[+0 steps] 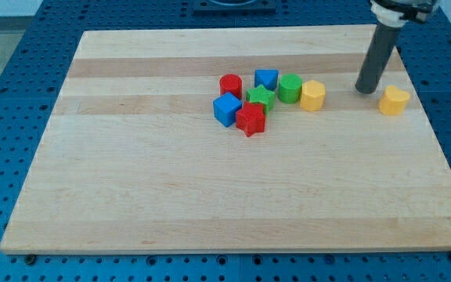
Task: Push the green circle to the bottom left side of the yellow hexagon
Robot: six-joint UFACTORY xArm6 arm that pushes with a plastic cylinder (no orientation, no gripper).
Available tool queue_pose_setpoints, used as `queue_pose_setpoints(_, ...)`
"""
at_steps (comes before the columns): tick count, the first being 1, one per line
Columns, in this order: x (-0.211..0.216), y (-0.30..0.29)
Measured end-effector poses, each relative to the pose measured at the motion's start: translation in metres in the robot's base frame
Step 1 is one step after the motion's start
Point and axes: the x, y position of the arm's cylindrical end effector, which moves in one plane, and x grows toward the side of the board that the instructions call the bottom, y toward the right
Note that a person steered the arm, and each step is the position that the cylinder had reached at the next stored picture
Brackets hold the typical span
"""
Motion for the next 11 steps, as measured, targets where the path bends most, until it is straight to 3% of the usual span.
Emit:
queue_pose_setpoints(1,-0.019,-0.025)
queue_pose_setpoints(5,-0.013,-0.132)
queue_pose_setpoints(11,0.023,-0.107)
